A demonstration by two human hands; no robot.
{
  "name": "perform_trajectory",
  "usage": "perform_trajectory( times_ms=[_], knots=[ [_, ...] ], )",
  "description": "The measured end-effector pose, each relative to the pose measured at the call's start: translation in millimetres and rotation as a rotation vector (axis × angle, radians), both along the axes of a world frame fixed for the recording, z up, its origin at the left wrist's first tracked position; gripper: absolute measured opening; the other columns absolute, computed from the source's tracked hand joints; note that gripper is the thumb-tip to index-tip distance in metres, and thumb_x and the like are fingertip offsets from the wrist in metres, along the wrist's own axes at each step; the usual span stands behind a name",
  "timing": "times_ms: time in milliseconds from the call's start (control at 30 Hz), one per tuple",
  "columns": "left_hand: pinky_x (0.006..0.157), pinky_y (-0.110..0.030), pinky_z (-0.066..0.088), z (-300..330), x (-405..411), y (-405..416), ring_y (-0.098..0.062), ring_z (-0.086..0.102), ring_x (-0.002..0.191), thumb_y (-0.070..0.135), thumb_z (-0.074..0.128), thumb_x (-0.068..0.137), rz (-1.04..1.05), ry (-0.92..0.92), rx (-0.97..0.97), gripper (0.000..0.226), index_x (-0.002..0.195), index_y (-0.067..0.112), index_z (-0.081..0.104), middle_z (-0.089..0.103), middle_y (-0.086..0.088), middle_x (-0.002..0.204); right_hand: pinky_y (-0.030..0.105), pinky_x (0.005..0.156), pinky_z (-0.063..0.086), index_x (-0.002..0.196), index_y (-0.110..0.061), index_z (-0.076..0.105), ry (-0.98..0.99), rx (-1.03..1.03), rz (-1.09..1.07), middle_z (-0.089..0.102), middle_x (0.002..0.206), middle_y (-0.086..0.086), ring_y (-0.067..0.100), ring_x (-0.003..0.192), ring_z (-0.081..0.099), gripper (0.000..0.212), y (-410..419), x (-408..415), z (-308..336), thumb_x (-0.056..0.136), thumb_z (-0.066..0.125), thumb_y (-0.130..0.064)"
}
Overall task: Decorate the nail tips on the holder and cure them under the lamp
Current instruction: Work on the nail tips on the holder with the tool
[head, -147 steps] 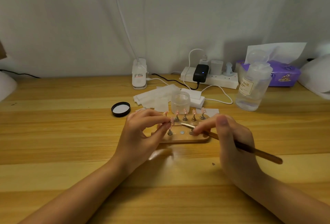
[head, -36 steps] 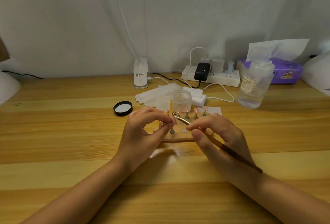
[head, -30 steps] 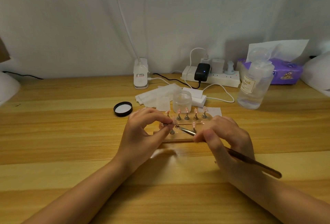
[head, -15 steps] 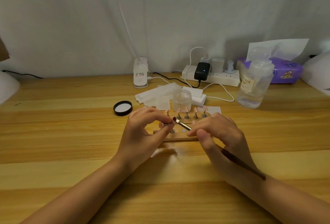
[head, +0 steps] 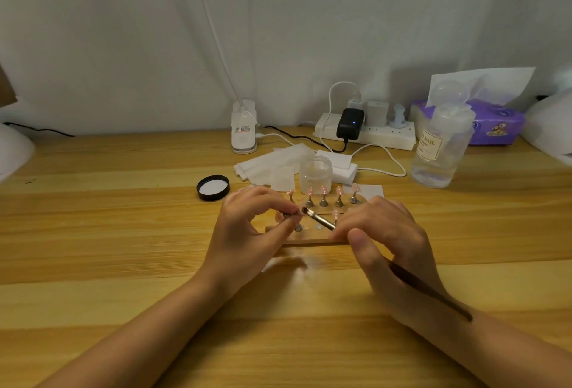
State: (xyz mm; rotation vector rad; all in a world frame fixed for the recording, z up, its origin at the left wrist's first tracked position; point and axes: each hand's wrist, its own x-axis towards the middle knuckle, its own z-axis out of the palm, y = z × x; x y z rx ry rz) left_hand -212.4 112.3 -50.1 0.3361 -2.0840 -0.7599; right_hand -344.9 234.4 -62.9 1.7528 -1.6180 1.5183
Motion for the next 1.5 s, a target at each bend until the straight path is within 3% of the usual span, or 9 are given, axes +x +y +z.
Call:
perform_trajectory(
  times_ms=[200, 367, 533, 700, 833, 1000, 1167, 1367, 1500],
  knots=[
    [0.080, -0.056, 0.044, -1.6, 0.1, -1.0, -0.008, 0.061, 0.081, 0.020, 0.069, 0.071, -0.004, -0.009, -0.008, 0.012, 0.083, 0.023, 0.068, 0.067, 0.007, 0.081, 0.035, 0.073, 0.038, 0.066, -0.010, 0.066, -0.020, 0.007, 0.028, 0.062, 0.065, -0.004, 0.011, 0.069, 0.055, 0.059, -0.8, -0.3, -1.8, 0.098, 0.027, -0.041],
    [0.080, -0.056, 0.044, -1.2, 0.0, -0.8, -0.006, 0.060, 0.081, 0.020, 0.069, 0.071, -0.001, -0.013, 0.002, 0.012, 0.083, 0.021, 0.069, 0.066, 0.009, 0.081, 0.030, 0.075, 0.038, 0.071, -0.012, 0.066, -0.012, 0.011, 0.009, 0.060, 0.074, -0.012, 0.005, 0.077, 0.055, 0.056, -0.1, -0.1, -0.6, 0.098, 0.026, -0.040],
    [0.080, -0.057, 0.043, -1.2, 0.1, -0.5, -0.009, 0.061, 0.081, 0.020, 0.069, 0.072, -0.002, -0.019, -0.011, 0.012, 0.083, 0.023, 0.069, 0.067, 0.004, 0.080, 0.034, 0.074, 0.037, 0.063, -0.010, 0.065, -0.031, -0.012, 0.051, 0.061, 0.064, -0.006, 0.007, 0.069, 0.054, 0.061, 1.2, -0.5, -1.5, 0.099, 0.025, -0.039],
    [0.080, -0.057, 0.043, -1.0, 0.0, -0.6, -0.008, 0.060, 0.081, 0.020, 0.069, 0.071, 0.000, -0.015, -0.016, 0.013, 0.083, 0.024, 0.068, 0.066, 0.008, 0.081, 0.034, 0.076, 0.039, 0.072, -0.011, 0.068, -0.017, 0.005, 0.011, 0.061, 0.076, -0.013, 0.002, 0.079, 0.057, 0.051, -0.4, -0.2, -1.0, 0.097, 0.031, -0.035],
    [0.081, -0.056, 0.043, -1.5, 0.2, -0.3, -0.008, 0.060, 0.082, 0.020, 0.070, 0.071, 0.004, -0.019, -0.050, 0.013, 0.083, 0.024, 0.068, 0.067, 0.007, 0.081, 0.032, 0.077, 0.037, 0.064, -0.010, 0.065, -0.052, -0.015, 0.046, 0.061, 0.067, -0.008, 0.005, 0.071, 0.056, 0.062, 1.8, 0.4, -0.5, 0.099, 0.024, -0.039],
    [0.082, -0.053, 0.043, -2.6, -0.4, -0.6, -0.005, 0.059, 0.081, 0.018, 0.071, 0.070, 0.020, -0.019, -0.082, 0.015, 0.082, 0.025, 0.067, 0.066, 0.009, 0.080, 0.032, 0.079, 0.038, 0.072, -0.012, 0.067, -0.066, -0.006, 0.017, 0.060, 0.077, -0.015, 0.000, 0.081, 0.057, 0.057, 0.2, -0.5, -1.1, 0.098, 0.025, -0.040],
    [0.084, -0.051, 0.043, -4.4, -0.5, -1.7, -0.003, 0.058, 0.081, 0.017, 0.072, 0.070, 0.038, -0.037, -0.109, 0.011, 0.080, 0.020, 0.070, 0.065, 0.010, 0.080, 0.031, 0.081, 0.035, 0.071, -0.024, 0.058, -0.122, 0.005, 0.076, 0.058, 0.070, -0.008, 0.005, 0.068, 0.054, 0.051, 1.8, 0.2, -1.6, 0.099, 0.021, -0.045],
    [0.084, -0.049, 0.043, -4.6, -0.7, -1.3, -0.003, 0.057, 0.081, 0.020, 0.071, 0.069, 0.047, -0.038, -0.085, 0.011, 0.080, 0.017, 0.071, 0.065, 0.009, 0.080, 0.028, 0.082, 0.036, 0.071, -0.015, 0.065, -0.121, 0.027, 0.042, 0.060, 0.076, -0.011, 0.002, 0.078, 0.056, 0.057, 0.2, -0.3, -1.1, 0.098, 0.023, -0.043],
    [0.086, -0.050, 0.042, -4.5, -0.6, -1.7, -0.002, 0.058, 0.082, 0.019, 0.071, 0.070, 0.040, -0.039, -0.098, 0.010, 0.080, 0.019, 0.071, 0.066, 0.009, 0.080, 0.021, 0.082, 0.033, 0.075, -0.034, 0.057, -0.202, 0.047, 0.007, 0.059, 0.073, -0.016, -0.002, 0.079, 0.055, 0.037, -1.1, -2.4, 0.0, 0.095, 0.026, -0.035]
  ],
)
